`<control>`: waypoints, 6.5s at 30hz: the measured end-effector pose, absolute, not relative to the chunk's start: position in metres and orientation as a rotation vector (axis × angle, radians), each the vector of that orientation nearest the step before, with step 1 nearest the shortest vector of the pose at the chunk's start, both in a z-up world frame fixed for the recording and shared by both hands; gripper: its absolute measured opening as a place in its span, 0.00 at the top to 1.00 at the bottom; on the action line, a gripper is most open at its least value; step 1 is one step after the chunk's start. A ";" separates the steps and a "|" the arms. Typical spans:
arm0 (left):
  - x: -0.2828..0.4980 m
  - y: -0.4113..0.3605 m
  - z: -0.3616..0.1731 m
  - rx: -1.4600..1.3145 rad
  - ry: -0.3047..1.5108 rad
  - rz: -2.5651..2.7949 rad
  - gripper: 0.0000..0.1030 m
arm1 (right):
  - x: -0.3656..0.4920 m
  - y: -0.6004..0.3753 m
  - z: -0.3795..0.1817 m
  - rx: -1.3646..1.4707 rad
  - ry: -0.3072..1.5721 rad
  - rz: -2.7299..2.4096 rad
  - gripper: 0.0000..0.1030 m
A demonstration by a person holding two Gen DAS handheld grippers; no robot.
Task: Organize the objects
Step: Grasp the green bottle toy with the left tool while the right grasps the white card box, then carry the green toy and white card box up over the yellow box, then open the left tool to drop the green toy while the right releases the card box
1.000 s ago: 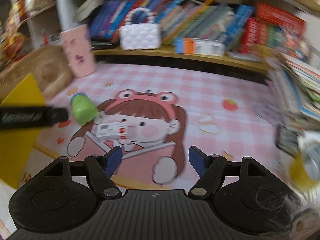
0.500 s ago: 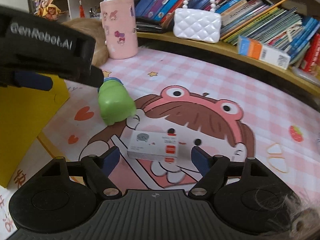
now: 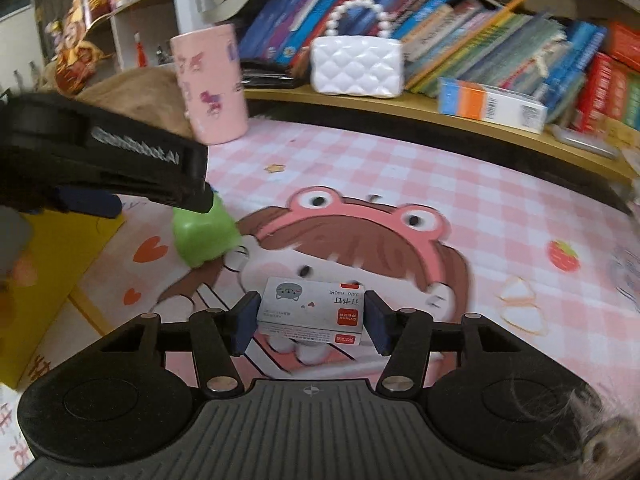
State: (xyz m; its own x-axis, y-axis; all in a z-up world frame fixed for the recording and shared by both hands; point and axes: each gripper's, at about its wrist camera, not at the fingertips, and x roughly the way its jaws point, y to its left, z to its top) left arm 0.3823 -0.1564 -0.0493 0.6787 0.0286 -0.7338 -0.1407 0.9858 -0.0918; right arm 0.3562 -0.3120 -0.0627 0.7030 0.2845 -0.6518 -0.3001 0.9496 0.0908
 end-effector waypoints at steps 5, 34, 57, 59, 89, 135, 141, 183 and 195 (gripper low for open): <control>0.404 -0.168 -0.066 -0.126 0.846 0.106 0.18 | 0.333 -0.335 -0.052 -0.007 0.735 0.295 0.49; 0.302 -0.151 -0.017 -0.159 0.708 0.000 0.55 | 0.280 -0.345 -0.027 0.003 0.755 0.143 0.49; 0.149 -0.103 -0.011 -0.017 0.753 -0.325 0.54 | 0.162 -0.278 -0.014 0.034 0.814 0.031 0.49; 0.138 -0.091 -0.012 -0.010 0.759 -0.324 0.54 | 0.151 -0.266 -0.014 0.035 0.823 0.037 0.49; 0.047 0.073 -0.004 -0.138 0.709 -0.075 0.54 | 0.081 -0.115 -0.005 -0.049 0.780 0.229 0.49; 0.172 0.111 0.035 -0.224 0.547 0.088 0.54 | 0.226 -0.042 0.034 -0.198 0.598 0.446 0.49; 0.191 0.106 0.027 -0.200 0.589 0.112 0.54 | 0.250 -0.042 0.025 -0.213 0.633 0.488 0.49; 0.241 0.100 -0.002 -0.127 0.680 0.105 0.36 | 0.303 -0.018 -0.004 -0.395 0.734 0.601 0.46; 0.210 0.102 0.030 -0.140 0.556 0.091 0.23 | 0.277 -0.028 0.020 -0.349 0.674 0.555 0.39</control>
State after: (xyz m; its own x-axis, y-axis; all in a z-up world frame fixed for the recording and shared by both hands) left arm 0.2098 0.1024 0.0304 0.8454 0.0480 -0.5319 -0.1238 0.9864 -0.1077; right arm 0.2765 -0.0278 0.0200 0.6461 0.3678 -0.6688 -0.5859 0.8005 -0.1258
